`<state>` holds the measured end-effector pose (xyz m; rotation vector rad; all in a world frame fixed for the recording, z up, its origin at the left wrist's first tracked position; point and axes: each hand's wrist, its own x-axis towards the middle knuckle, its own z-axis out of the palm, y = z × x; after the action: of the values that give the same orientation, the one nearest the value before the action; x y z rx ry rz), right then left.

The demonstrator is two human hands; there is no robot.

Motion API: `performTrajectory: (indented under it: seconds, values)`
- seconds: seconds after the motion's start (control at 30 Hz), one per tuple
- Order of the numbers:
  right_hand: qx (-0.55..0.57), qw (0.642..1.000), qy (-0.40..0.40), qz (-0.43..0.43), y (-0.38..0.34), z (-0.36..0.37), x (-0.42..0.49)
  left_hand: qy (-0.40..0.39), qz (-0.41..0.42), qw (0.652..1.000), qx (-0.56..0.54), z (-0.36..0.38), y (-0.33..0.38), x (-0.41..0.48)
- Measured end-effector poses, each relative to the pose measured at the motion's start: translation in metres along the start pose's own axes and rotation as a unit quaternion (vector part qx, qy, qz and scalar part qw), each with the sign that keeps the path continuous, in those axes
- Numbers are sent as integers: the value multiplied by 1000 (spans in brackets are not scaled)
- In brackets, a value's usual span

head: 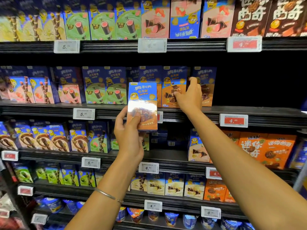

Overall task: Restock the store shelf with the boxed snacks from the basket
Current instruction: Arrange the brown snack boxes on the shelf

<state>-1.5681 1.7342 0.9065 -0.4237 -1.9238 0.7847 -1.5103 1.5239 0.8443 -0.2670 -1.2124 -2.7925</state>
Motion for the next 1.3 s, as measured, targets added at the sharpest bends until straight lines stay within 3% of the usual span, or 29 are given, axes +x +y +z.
performTrajectory:
  seconds: [0.37, 0.5, 0.57, 0.67, 0.7, 0.83, 0.97, 1.13, 1.3]
  values:
    - [21, 998, -60, 18, 2, -8, -7, 10, -18, 1000, 5, 1, -2, 2]
    - [129, 992, -11, -8, -7, -29, -35, -3, -17, 1000, -16, 4, -6, 1]
    - [208, 975, -69, -18, -15, -39, -54, -22, -15, 999, -33, 12, -10, -1]
    - [313, 922, -227, 13, -22, -49, -74, -59, -9, 998, -32, 26, -18, -5]
    - [324, 915, -240, 17, -20, -52, -75, -70, -6, 997, -25, 31, -21, -6]
    - [321, 923, -212, 32, -6, -69, -62, -112, 20, 991, 66, 47, -28, -7]
    - [267, 958, -104, 20, 19, -88, -29, -84, 115, 970, 196, 52, -29, 5]
    - [208, 977, -40, 12, 44, -100, -1, -37, 217, 904, 367, 54, -23, 35]
    - [178, 983, -20, 27, 58, -89, 10, -36, 196, 856, 477, 63, -21, 70]
